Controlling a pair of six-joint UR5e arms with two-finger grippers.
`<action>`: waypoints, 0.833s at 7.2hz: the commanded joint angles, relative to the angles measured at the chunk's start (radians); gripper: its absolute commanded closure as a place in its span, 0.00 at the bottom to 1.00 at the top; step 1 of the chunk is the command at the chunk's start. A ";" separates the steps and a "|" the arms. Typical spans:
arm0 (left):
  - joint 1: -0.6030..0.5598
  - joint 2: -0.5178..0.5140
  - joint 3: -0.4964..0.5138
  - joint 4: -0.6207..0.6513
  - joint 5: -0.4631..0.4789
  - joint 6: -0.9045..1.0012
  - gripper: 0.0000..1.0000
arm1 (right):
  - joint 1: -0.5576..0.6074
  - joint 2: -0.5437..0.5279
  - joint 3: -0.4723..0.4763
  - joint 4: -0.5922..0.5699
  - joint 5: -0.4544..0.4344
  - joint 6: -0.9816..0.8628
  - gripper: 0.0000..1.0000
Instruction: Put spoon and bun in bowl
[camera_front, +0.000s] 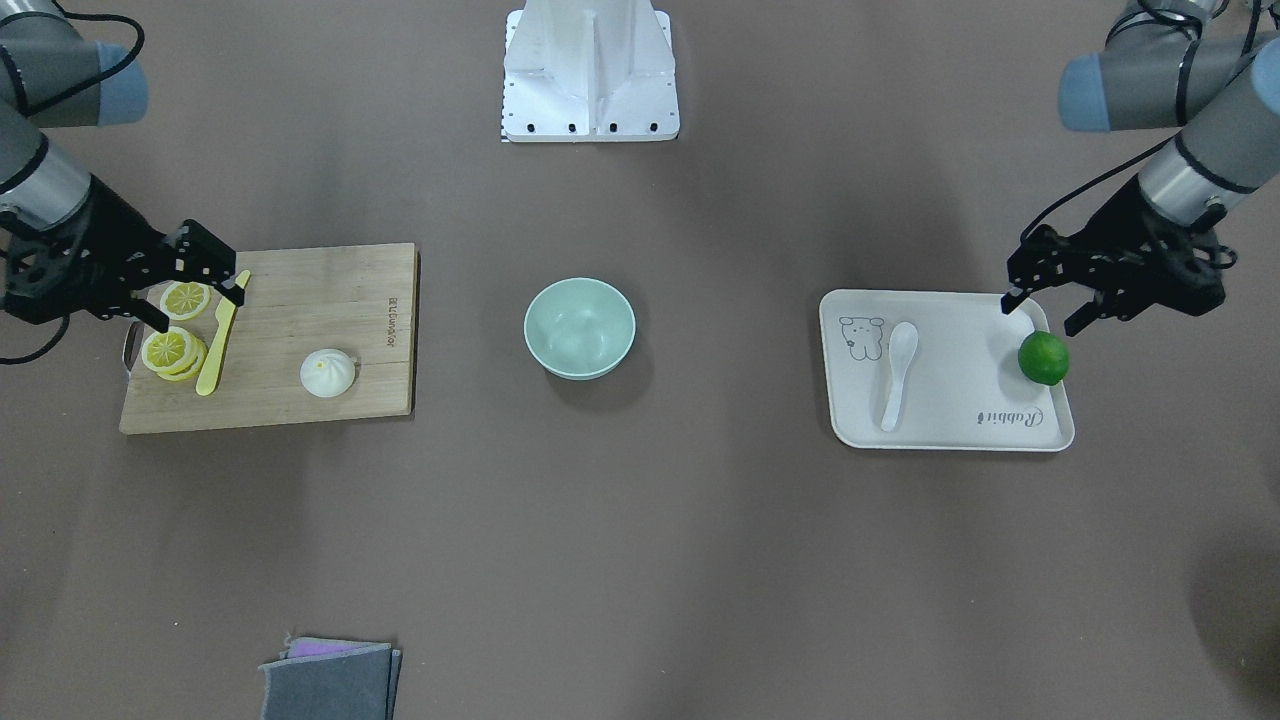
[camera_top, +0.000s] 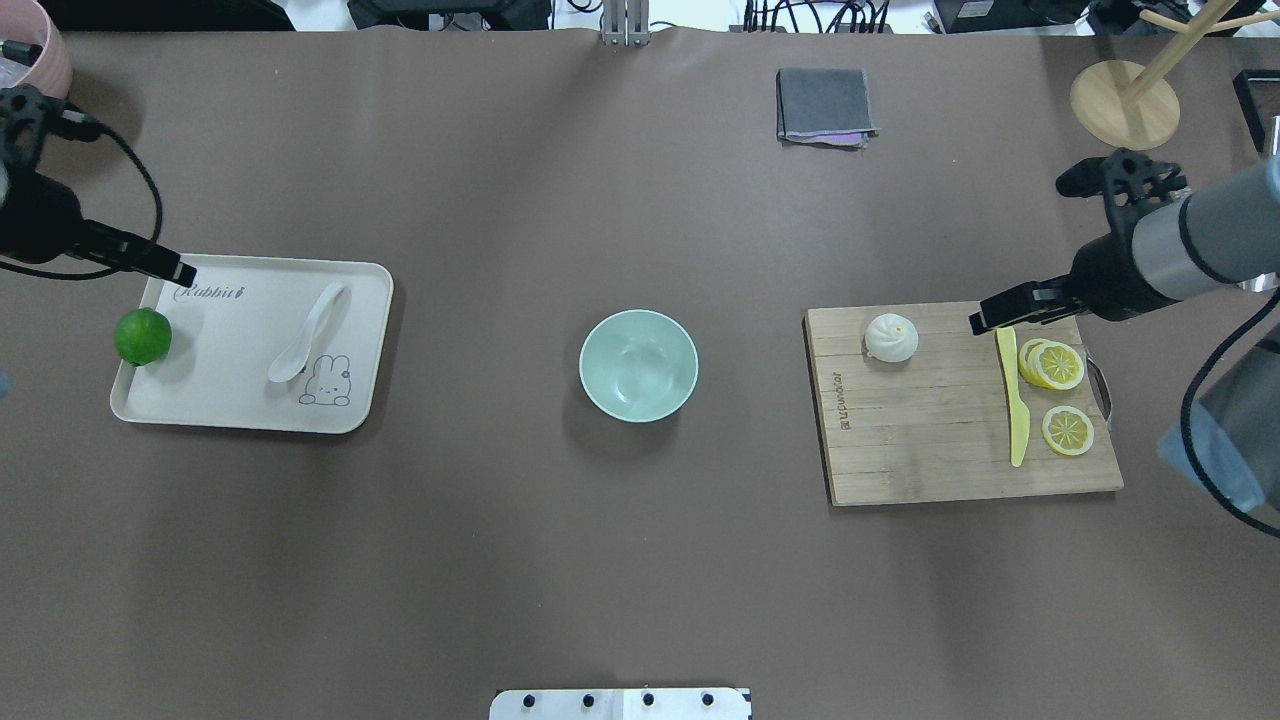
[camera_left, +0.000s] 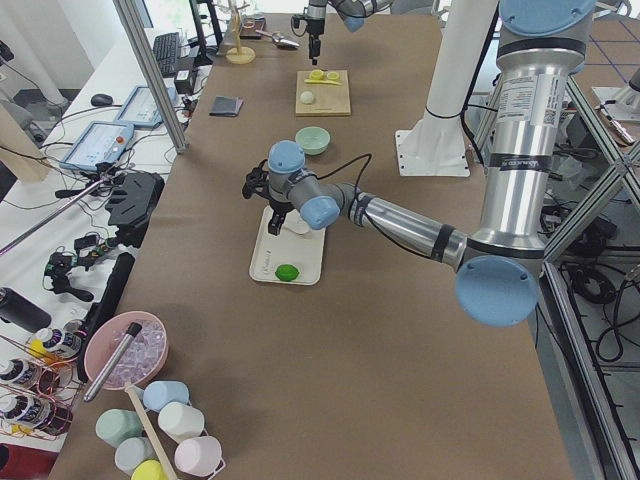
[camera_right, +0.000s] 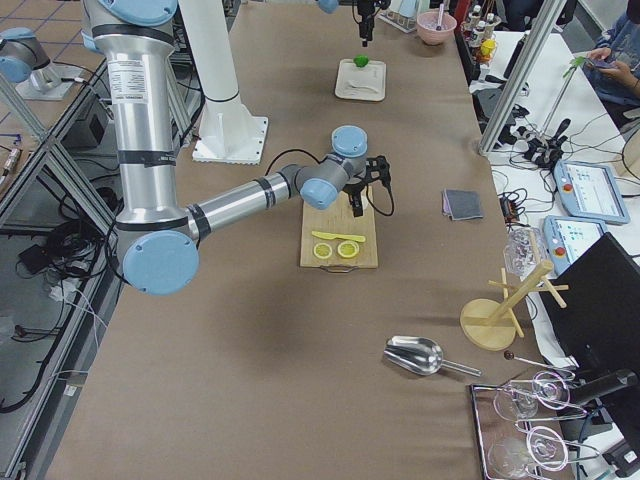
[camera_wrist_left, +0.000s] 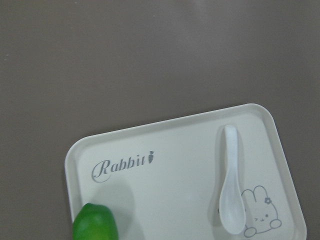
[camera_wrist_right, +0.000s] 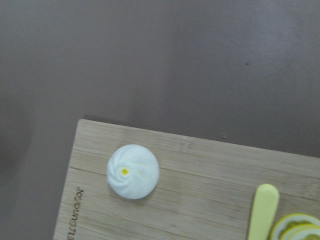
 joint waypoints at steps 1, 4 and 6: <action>0.115 -0.106 0.089 0.027 0.103 0.000 0.22 | -0.084 0.035 0.002 -0.013 -0.062 0.036 0.09; 0.192 -0.151 0.167 0.026 0.171 0.000 0.24 | -0.118 0.080 0.002 -0.078 -0.108 0.036 0.10; 0.220 -0.153 0.196 0.024 0.177 -0.001 0.30 | -0.121 0.080 0.002 -0.081 -0.108 0.036 0.10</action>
